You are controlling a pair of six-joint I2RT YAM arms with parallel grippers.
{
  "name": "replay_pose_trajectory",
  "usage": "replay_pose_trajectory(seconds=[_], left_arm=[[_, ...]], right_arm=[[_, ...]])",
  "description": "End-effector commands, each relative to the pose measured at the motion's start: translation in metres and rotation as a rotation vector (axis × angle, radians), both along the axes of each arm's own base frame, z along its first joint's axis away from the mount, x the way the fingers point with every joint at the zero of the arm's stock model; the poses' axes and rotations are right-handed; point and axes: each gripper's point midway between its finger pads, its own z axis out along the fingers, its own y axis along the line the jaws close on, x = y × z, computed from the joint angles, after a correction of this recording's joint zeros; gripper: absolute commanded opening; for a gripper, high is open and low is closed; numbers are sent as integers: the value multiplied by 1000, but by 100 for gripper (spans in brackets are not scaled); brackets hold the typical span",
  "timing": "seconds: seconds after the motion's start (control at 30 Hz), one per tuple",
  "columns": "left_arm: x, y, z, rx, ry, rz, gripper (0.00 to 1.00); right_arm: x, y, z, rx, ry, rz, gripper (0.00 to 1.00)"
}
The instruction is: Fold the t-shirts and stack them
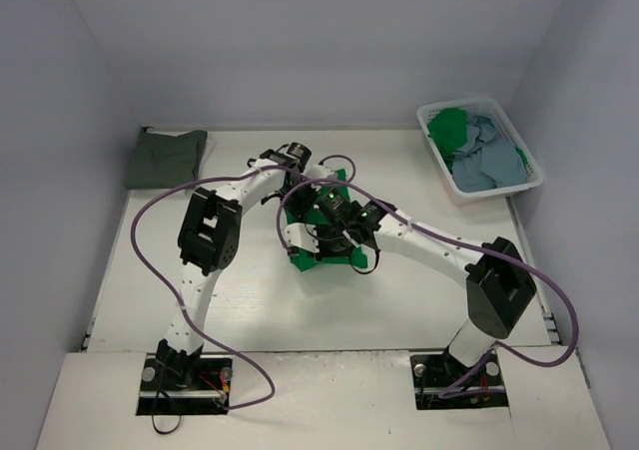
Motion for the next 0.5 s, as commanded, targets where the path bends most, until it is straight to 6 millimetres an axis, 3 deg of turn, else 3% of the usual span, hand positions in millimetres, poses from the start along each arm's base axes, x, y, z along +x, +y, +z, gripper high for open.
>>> replay_pose_trajectory(seconds=[0.0,0.2,0.47], left_arm=[[23,62,-36,304,-97,36,0],[25,72,-38,353,-117,15,0],[8,50,-23,232,-76,-37,0]], right_arm=[[11,5,42,68,-91,2,0],[17,5,47,68,-111,5,0],[31,13,55,94,-118,-1,0]])
